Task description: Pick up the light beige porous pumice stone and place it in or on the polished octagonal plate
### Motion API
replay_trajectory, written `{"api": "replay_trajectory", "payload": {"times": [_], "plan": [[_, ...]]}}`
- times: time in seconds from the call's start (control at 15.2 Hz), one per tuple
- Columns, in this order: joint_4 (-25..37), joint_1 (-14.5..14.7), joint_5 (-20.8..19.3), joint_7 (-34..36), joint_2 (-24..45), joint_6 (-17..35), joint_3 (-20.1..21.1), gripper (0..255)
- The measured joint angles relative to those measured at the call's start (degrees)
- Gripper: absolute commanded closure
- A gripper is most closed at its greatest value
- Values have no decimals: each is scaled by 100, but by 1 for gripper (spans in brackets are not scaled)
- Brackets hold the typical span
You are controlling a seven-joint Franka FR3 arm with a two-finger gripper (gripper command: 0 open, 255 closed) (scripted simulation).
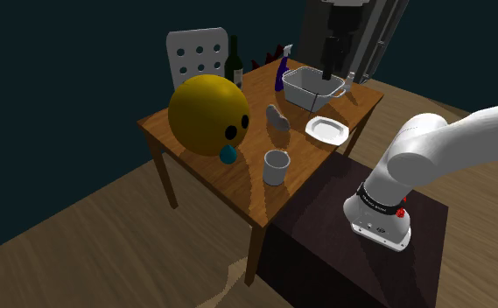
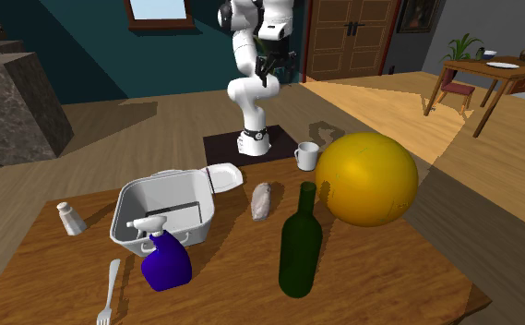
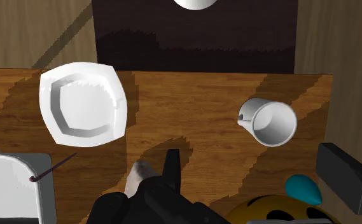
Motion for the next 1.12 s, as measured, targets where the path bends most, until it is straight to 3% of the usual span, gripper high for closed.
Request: {"api": "replay_trajectory", "payload": {"times": [0.13, 0.46, 1.12], "plan": [[-44, -13, -17, 13, 46, 91, 0, 0], [-349, -123, -146, 175, 591, 982, 18, 0], [-307, -385, -476, 608, 2359, 2819, -8, 0]]}}
